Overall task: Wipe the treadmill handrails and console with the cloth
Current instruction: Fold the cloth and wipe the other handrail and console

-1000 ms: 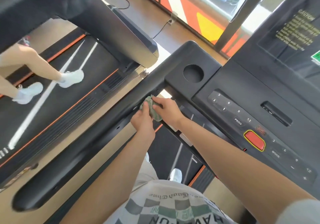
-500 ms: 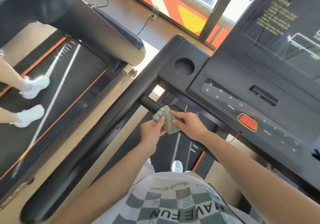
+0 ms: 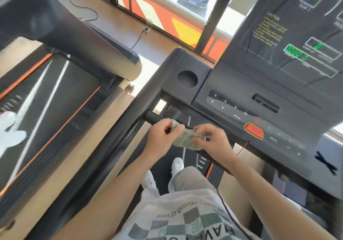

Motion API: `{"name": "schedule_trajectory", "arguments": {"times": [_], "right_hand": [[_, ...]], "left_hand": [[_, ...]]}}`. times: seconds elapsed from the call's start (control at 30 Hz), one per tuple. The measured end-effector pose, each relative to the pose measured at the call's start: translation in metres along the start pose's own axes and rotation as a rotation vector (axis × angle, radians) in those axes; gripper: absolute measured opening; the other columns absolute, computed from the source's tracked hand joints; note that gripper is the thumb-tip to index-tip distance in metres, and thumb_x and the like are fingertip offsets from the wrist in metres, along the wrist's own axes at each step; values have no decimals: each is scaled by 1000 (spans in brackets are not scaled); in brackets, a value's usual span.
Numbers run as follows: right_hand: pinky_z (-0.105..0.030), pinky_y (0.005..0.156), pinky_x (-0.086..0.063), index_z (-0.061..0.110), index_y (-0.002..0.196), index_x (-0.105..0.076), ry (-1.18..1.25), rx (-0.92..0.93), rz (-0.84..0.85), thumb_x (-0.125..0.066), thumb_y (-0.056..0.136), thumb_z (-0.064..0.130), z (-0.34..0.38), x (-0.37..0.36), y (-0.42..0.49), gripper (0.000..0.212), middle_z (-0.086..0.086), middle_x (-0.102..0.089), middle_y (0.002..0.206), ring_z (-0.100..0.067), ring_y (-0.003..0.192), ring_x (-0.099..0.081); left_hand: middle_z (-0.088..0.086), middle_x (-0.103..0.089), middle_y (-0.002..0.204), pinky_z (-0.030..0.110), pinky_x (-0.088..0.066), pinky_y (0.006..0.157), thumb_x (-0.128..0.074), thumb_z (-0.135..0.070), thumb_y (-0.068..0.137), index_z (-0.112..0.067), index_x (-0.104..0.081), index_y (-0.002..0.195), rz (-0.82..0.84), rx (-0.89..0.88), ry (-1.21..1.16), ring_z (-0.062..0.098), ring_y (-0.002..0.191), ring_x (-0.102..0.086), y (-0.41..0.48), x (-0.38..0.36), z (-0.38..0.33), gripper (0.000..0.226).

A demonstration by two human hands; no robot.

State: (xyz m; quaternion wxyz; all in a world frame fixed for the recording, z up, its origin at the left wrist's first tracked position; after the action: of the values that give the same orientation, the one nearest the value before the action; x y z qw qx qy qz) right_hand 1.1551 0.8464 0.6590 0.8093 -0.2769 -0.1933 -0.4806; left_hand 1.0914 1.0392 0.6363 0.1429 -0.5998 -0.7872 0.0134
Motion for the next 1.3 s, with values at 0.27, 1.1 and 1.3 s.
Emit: {"name": "schedule_trajectory", "arguments": {"times": [0.27, 1.1, 1.3], "right_hand": [[-30, 81, -51, 9, 104, -65, 479, -47, 233, -71, 91, 21, 65, -3, 62, 19, -9, -69, 85, -17, 80, -64], [-50, 126, -3, 31, 161, -8, -689, 437, 212, -33, 107, 45, 85, -50, 203, 61, 1, -1, 169, -28, 155, 8], [-50, 124, 9, 36, 158, 11, -872, 305, 226, -4, 100, 63, 73, -43, 246, 65, 0, 18, 167, -29, 152, 22]], "left_hand": [[1, -66, 87, 30, -47, 74, -59, -33, 101, -18, -68, 104, 103, -142, 27, 8, 78, -59, 64, 46, -48, 18], [-2, -60, 134, 42, -51, 96, -69, -41, 91, -27, -55, 140, -258, 18, 713, 25, 120, -55, 139, 73, -13, 53], [-3, -55, 148, 43, -51, 98, -67, -53, 91, -23, -45, 152, -259, 102, 699, 24, 131, -55, 122, 67, 6, 72]]}}
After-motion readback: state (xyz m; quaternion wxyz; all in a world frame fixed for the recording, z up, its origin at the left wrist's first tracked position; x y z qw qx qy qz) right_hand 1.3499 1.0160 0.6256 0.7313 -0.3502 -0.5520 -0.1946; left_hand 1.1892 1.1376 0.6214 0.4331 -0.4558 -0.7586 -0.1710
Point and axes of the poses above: each hand's wrist, its own y-axis towards the middle knuckle, its own x-axis out of the back of the hand, z = x × y, the point moved 5 cm from there along y, towards the middle knuckle
